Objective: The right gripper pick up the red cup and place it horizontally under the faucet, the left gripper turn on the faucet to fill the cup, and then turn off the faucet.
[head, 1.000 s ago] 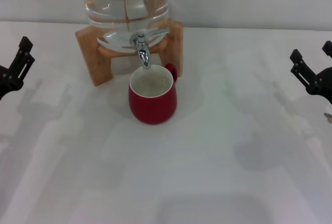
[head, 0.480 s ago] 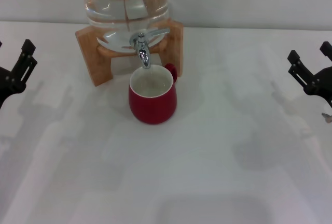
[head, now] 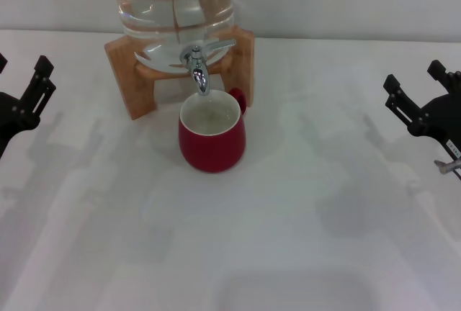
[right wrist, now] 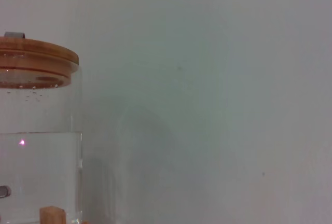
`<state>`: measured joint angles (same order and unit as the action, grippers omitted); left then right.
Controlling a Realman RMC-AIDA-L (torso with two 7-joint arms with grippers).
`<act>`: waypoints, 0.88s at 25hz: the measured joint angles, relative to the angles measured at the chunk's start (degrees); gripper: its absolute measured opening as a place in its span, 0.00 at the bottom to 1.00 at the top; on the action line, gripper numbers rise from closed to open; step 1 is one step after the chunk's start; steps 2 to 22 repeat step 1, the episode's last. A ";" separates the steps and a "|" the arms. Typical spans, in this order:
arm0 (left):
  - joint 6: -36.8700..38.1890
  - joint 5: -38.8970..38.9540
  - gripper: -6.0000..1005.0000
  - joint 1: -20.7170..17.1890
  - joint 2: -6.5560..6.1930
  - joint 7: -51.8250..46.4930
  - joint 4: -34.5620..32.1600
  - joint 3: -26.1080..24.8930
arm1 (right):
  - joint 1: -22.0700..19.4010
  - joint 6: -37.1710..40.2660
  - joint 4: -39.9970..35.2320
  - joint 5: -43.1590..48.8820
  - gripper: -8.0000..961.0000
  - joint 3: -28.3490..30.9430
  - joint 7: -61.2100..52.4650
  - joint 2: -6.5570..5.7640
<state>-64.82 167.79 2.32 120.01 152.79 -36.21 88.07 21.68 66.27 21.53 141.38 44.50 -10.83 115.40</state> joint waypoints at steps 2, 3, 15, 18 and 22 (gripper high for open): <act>-0.03 0.00 0.75 0.01 -0.01 0.00 0.01 0.00 | 0.00 0.00 0.00 0.00 0.84 0.00 0.00 0.00; -0.03 0.00 0.75 0.01 -0.01 0.00 0.01 0.00 | 0.00 0.00 0.00 0.00 0.84 0.00 0.00 0.00; -0.03 0.00 0.75 0.01 -0.01 0.00 0.01 0.00 | 0.00 0.00 0.00 0.00 0.84 0.00 0.00 0.00; -0.03 0.00 0.75 0.01 -0.01 0.00 0.01 0.00 | 0.00 0.00 0.00 0.00 0.84 0.00 0.00 0.00; -0.03 0.00 0.75 0.01 -0.01 0.00 0.01 0.00 | 0.00 0.00 0.00 0.00 0.84 0.00 0.00 0.00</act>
